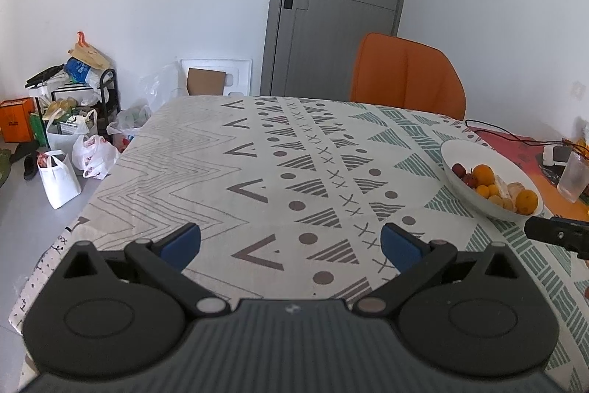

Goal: Organize fruits

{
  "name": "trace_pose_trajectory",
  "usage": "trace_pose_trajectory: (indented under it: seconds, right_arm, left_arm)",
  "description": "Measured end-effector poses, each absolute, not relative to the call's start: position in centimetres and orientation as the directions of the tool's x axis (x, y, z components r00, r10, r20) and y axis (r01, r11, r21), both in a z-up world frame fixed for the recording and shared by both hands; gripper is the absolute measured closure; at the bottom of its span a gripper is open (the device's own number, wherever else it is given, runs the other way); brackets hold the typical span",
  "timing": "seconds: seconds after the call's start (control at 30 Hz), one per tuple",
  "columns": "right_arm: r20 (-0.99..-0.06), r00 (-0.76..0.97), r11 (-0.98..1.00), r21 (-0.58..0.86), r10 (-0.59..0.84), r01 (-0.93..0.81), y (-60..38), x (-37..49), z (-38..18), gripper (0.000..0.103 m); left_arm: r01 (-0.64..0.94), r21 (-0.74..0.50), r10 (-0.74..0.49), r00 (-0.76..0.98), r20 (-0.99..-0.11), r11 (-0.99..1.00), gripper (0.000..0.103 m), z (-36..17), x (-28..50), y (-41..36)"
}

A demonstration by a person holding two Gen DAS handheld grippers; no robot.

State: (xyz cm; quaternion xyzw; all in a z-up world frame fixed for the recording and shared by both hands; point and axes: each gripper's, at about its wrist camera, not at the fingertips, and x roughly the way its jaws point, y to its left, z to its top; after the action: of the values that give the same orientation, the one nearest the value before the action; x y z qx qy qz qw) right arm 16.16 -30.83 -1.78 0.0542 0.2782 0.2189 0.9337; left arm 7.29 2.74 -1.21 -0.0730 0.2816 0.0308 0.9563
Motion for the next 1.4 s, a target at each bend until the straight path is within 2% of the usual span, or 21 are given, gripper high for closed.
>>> trace_pose_trajectory:
  seconds: [1.4]
  right_arm:
    - [-0.495,0.754,0.901,0.215,0.433,-0.377,-31.08,16.16,-1.46,0.000]
  left_arm:
    - [-0.080,-0.114,0.005,0.841,-0.541,0.990,0.000,-0.54,7.13,2.42]
